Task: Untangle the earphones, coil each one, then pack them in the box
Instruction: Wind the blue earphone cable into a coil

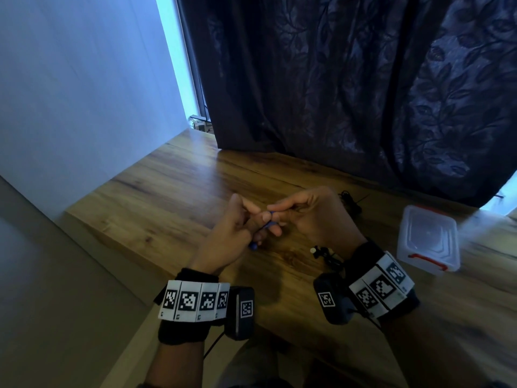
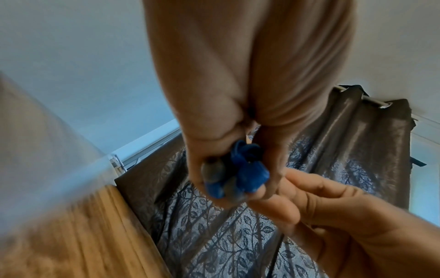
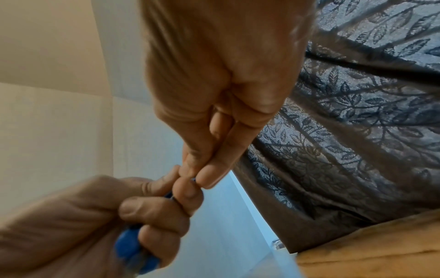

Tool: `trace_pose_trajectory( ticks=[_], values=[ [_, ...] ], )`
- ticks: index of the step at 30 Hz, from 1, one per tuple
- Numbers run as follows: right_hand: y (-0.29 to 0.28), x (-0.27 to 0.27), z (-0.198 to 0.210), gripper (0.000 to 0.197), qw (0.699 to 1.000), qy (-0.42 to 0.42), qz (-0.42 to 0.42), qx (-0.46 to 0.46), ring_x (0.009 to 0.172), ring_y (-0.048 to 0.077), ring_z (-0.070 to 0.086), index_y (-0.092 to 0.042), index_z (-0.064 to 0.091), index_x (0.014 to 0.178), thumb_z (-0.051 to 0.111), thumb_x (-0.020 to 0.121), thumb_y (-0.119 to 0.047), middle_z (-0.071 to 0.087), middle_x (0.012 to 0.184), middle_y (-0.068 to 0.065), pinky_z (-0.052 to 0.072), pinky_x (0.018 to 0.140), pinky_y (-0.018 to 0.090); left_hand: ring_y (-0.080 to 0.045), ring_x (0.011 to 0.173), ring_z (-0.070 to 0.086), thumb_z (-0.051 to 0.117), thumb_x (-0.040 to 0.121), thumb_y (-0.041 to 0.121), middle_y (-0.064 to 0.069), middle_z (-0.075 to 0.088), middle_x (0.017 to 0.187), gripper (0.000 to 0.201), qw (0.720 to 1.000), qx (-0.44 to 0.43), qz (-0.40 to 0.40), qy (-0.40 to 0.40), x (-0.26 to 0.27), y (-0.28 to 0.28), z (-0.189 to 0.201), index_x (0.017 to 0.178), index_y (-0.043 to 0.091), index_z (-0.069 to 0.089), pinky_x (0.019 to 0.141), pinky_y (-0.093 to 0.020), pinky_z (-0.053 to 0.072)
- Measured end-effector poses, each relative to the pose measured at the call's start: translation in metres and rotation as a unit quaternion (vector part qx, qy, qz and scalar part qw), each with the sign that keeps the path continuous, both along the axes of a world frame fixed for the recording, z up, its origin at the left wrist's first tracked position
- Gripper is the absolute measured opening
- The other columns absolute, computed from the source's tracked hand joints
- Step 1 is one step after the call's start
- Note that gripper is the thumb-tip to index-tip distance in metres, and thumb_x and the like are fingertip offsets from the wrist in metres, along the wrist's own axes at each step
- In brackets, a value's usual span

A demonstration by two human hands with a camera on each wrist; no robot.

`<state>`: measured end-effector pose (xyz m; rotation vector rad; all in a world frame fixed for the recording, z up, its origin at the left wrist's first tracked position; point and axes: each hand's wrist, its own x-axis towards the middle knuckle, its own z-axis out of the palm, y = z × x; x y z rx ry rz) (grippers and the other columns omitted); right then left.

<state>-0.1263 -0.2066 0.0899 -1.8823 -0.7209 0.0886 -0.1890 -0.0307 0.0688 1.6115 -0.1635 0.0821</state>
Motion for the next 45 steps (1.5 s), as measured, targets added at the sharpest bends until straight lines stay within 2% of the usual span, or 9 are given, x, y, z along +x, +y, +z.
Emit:
trace_pose_trajectory(
  ticks=[5,14,22,27,32,34,40,43,45],
  values=[
    [-0.002,-0.011,-0.006,0.012,0.994,0.030,-0.093,0.042,0.080,0.003,0.074,-0.012,0.079,0.097,0.076,0.087,-0.007,0.078,0.088,-0.006,0.058,0.076,0.017,-0.014,0.058,0.059,0.059,0.092,0.008,-0.009,0.070,0.075,0.034,0.999,-0.033,0.021,0.029,0.009,-0.003,-0.007,0.107,-0.020,0.049,0.052,-0.022,0.048],
    [-0.026,-0.034,-0.038,0.017,0.970,0.147,-0.189,0.047,0.085,-0.001,0.073,-0.023,0.074,0.107,0.072,0.092,-0.018,0.077,0.099,-0.008,0.058,0.079,0.016,-0.011,0.057,0.060,0.061,0.091,-0.002,-0.006,0.069,0.072,0.005,0.995,0.038,0.074,0.051,0.013,-0.019,-0.023,0.090,0.003,0.058,0.054,-0.022,0.049],
    [-0.100,0.022,-0.079,0.017,0.920,0.122,-0.294,-0.230,0.090,0.015,0.067,-0.015,0.076,0.100,0.060,0.097,-0.012,0.074,0.100,0.002,0.056,0.084,0.030,-0.012,0.056,0.061,0.061,0.092,0.001,-0.001,0.071,0.068,0.003,0.989,0.047,0.134,0.043,0.017,-0.013,-0.027,0.091,-0.001,0.060,0.059,-0.035,0.053],
    [-0.084,0.071,-0.089,0.013,0.885,0.172,-0.281,-0.330,0.084,0.021,0.066,-0.005,0.071,0.096,0.065,0.094,-0.017,0.071,0.099,0.010,0.056,0.077,0.034,-0.008,0.051,0.059,0.060,0.092,-0.003,0.000,0.068,0.063,0.006,0.986,0.036,0.163,0.025,0.009,-0.006,-0.020,0.087,-0.004,0.060,0.050,-0.020,0.048],
    [-0.074,0.091,-0.101,0.013,0.851,0.153,-0.272,-0.423,0.095,0.030,0.065,-0.001,0.061,0.105,0.064,0.095,-0.009,0.066,0.112,0.016,0.054,0.074,0.035,-0.008,0.051,0.056,0.060,0.092,-0.002,0.001,0.067,0.059,0.013,0.980,0.034,0.197,0.024,-0.005,0.008,-0.016,0.090,-0.014,0.059,0.050,-0.020,0.045],
    [-0.072,0.095,-0.105,0.009,0.845,0.136,-0.263,-0.446,0.101,0.031,0.066,-0.002,0.062,0.103,0.061,0.096,-0.007,0.066,0.113,0.016,0.056,0.081,0.038,-0.010,0.053,0.055,0.060,0.093,0.000,-0.003,0.066,0.063,0.014,0.977,0.029,0.207,0.028,-0.009,0.011,-0.016,0.089,-0.013,0.060,0.051,-0.023,0.045],
    [-0.066,0.093,-0.092,0.010,0.857,0.121,-0.208,-0.456,0.099,0.031,0.067,-0.003,0.065,0.097,0.064,0.092,-0.011,0.068,0.107,0.015,0.058,0.088,0.042,-0.012,0.055,0.053,0.059,0.095,0.003,-0.005,0.063,0.063,0.017,0.974,0.025,0.223,0.043,-0.015,0.012,-0.013,0.090,-0.013,0.062,0.054,-0.029,0.044],
    [-0.059,0.081,-0.071,0.011,0.909,0.058,-0.202,-0.361,0.085,0.025,0.070,-0.008,0.065,0.095,0.063,0.095,-0.020,0.072,0.092,0.010,0.059,0.078,0.039,-0.011,0.055,0.053,0.057,0.095,0.002,-0.003,0.062,0.063,0.017,0.973,0.002,0.227,0.047,-0.015,0.008,-0.009,0.094,-0.015,0.060,0.055,-0.028,0.044],
    [-0.050,0.063,-0.051,0.005,0.956,0.065,-0.177,-0.224,0.075,0.016,0.073,-0.015,0.063,0.097,0.065,0.095,-0.020,0.074,0.083,0.004,0.059,0.067,0.031,-0.011,0.056,0.054,0.056,0.095,0.001,-0.005,0.064,0.068,0.010,0.973,-0.025,0.226,0.044,-0.016,0.004,-0.004,0.093,-0.009,0.059,0.054,-0.025,0.045]
  ],
)
